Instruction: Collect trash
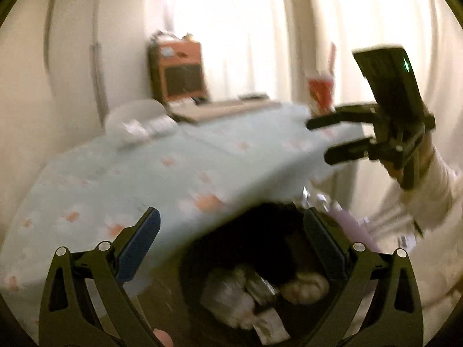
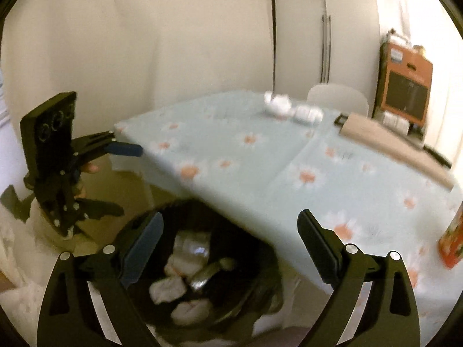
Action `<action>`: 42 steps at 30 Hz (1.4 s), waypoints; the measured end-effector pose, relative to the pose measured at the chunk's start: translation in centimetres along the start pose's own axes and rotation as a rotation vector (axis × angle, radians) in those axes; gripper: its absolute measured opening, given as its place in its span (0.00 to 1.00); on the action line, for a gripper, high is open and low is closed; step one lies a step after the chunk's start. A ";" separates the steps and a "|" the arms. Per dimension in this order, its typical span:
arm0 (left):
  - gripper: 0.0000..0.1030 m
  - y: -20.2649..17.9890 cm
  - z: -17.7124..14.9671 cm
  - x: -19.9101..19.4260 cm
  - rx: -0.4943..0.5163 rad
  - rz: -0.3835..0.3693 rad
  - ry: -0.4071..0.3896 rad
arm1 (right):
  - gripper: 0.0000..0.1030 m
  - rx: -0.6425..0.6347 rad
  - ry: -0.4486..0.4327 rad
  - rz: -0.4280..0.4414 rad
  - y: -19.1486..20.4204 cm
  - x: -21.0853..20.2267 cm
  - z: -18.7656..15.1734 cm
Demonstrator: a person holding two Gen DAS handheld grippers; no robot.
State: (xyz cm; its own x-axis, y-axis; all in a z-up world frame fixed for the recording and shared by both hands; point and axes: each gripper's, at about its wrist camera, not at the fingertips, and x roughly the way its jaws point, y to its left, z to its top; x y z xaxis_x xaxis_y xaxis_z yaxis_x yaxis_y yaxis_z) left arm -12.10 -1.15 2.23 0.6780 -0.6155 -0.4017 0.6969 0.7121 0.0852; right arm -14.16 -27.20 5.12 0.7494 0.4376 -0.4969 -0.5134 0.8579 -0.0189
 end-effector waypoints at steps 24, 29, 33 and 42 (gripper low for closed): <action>0.94 10.7 9.1 2.1 -0.147 0.129 -0.182 | 0.88 0.164 -0.049 0.085 -7.8 13.0 15.4; 0.94 13.2 11.0 3.2 -0.150 0.172 -0.185 | 0.88 0.260 -0.018 0.022 -11.3 17.6 18.6; 0.94 14.8 12.1 5.5 -0.127 0.249 -0.131 | 0.88 0.276 0.006 -0.068 -13.2 20.9 20.5; 0.94 17.9 11.3 11.1 -0.194 0.273 -0.027 | 0.88 0.350 0.102 -0.153 -16.1 27.9 19.9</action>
State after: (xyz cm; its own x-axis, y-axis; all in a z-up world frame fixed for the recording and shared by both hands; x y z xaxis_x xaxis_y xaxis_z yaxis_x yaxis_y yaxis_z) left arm 10.55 0.90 9.58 0.8411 -0.4003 -0.3637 0.4334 0.9011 0.0105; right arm 23.29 -23.42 8.88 0.7518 0.2839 -0.5951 -0.2128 0.9587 0.1886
